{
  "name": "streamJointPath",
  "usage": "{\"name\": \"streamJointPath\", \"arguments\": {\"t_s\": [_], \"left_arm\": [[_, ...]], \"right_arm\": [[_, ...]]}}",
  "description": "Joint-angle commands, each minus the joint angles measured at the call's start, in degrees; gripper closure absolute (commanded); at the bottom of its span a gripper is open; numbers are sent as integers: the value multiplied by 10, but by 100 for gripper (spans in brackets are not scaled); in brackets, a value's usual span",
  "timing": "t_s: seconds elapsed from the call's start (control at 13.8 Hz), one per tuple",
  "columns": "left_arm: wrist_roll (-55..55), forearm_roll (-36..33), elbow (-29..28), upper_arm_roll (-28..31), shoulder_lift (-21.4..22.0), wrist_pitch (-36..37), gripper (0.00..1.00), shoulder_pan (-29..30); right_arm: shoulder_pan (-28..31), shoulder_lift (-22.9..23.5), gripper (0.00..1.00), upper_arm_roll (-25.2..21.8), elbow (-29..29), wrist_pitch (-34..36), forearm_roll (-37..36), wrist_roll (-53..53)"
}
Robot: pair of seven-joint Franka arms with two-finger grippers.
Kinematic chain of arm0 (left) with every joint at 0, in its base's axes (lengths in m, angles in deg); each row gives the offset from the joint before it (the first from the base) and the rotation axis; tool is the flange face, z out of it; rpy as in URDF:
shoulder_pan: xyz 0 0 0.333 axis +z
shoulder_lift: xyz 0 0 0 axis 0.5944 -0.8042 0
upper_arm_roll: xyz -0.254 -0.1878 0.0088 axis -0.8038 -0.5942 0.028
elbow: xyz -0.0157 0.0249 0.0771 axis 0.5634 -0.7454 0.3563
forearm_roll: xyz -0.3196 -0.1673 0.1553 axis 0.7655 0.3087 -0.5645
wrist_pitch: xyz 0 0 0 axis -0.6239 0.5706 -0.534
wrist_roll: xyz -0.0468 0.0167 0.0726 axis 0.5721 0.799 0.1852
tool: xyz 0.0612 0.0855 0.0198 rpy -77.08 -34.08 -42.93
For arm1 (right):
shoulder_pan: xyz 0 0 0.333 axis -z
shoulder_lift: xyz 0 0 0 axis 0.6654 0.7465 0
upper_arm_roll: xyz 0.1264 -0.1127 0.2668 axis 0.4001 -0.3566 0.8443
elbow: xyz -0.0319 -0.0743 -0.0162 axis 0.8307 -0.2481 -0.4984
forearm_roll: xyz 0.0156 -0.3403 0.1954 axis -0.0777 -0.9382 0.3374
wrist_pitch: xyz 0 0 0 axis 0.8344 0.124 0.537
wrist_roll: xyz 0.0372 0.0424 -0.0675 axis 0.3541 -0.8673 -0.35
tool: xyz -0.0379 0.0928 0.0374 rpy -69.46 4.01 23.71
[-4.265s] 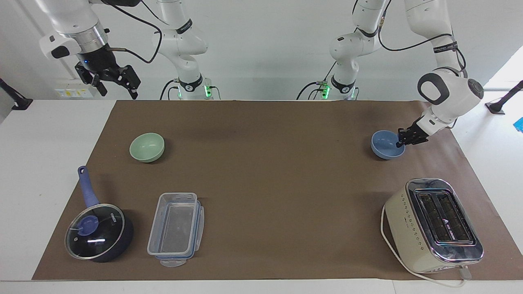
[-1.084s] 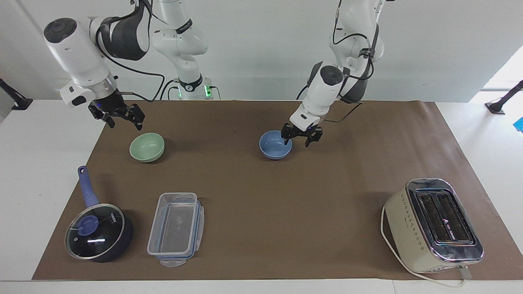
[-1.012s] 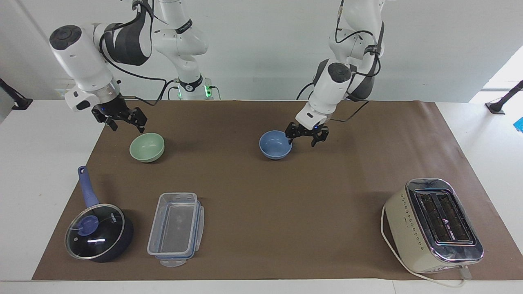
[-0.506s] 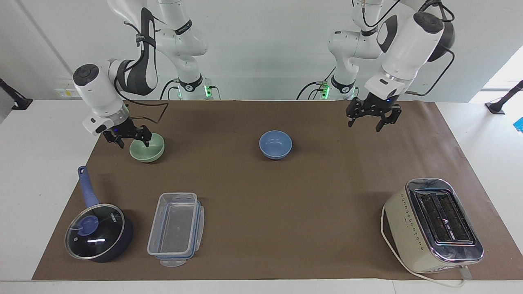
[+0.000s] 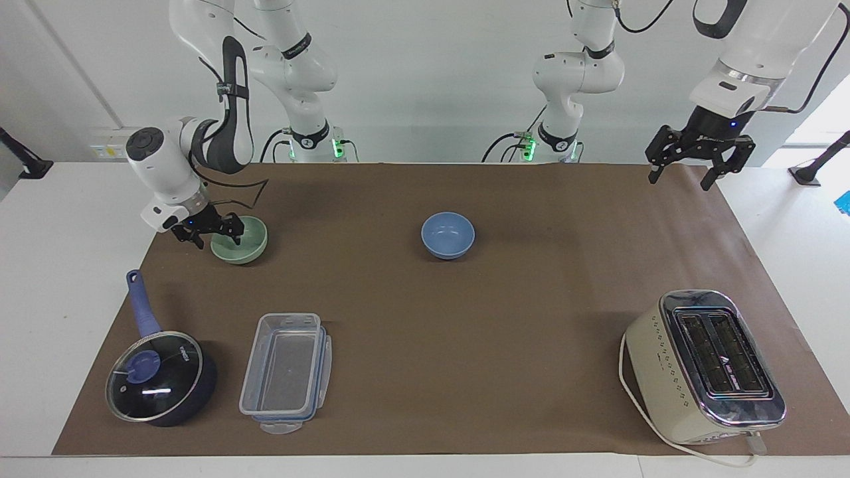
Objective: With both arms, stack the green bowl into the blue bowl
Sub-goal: 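Release the blue bowl with the left gripper while the right gripper grasps the green bowl, then lift the green bowl with the right gripper over the blue bowl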
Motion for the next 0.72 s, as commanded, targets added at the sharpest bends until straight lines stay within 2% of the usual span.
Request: {"name": "streamJointPath", "arguments": {"t_s": [0.0,0.07,0.14,0.43,0.65], "left_arm": [[5,-10,92,-7,-61,63,0,7],[5,-10,93,-6,-60,64,0,8],[5,-11,89,-7,-55,61,0,8],[5,-10,73,-7,-45,69,0,10],[5,-10,60,-7,-35,75,0,10]], "right_arm": [[6,-7,86,3,10,-9,5,20],[6,-7,98,3,7,-9,5,20],[8,-4,100,3,5,-9,5,20],[4,-1,100,3,-21,2,6,18],[-4,-14,100,5,-79,93,7,15]]}}
